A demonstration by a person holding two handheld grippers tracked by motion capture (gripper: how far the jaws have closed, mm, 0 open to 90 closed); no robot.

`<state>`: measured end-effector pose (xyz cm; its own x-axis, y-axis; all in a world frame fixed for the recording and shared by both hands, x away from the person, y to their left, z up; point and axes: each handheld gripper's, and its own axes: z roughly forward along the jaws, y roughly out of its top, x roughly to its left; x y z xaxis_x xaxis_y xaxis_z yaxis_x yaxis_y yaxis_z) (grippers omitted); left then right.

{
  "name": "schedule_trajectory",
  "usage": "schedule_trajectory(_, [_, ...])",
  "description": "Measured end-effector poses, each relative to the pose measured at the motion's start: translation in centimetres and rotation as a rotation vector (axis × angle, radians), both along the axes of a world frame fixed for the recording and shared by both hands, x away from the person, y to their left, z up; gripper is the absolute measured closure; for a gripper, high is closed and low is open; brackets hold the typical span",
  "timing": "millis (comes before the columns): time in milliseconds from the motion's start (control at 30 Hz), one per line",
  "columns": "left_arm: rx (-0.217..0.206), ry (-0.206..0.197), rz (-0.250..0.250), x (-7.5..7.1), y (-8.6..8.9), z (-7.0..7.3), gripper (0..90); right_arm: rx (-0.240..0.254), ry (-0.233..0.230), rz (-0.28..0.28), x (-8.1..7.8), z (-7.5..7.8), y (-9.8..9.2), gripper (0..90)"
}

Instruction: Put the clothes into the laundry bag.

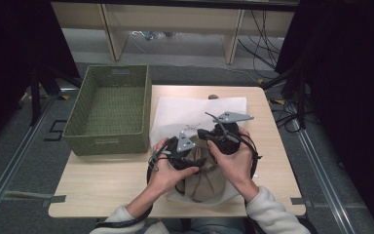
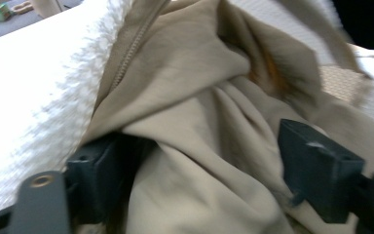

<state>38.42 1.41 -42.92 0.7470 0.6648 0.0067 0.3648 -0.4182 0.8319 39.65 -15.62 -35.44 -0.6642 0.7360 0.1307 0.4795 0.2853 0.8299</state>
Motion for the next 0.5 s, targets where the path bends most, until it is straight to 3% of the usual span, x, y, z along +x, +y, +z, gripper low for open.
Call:
schedule_trajectory(200, [0.0, -0.036, -0.054, -2.4, 2.2, 1.9, 14.8, -0.017, -0.024, -0.01, 0.1, 0.1, -0.2, 90.0])
schedule_trajectory(267, [0.0, -0.057, -0.043, -3.0, 3.3, 2.4, 14.6, -0.008, -0.005, -0.015, 0.0, 0.1, -0.1, 90.0])
schedule_trajectory(300, [-0.001, -0.058, -0.037, -3.3, 3.7, 2.5, 14.4, -0.016, -0.019, -0.006, 0.1, 0.1, -0.1, 90.0])
schedule_trajectory(367, [0.004, -0.065, -0.042, -3.6, 4.3, 2.6, 14.2, -0.006, -0.002, -0.008, 0.0, 0.0, 0.0, 90.0])
schedule_trajectory(500, [0.008, -0.04, -0.025, -3.7, 5.1, 1.9, 13.3, -0.014, -0.017, 0.004, 0.1, 0.0, 0.0, 90.0])
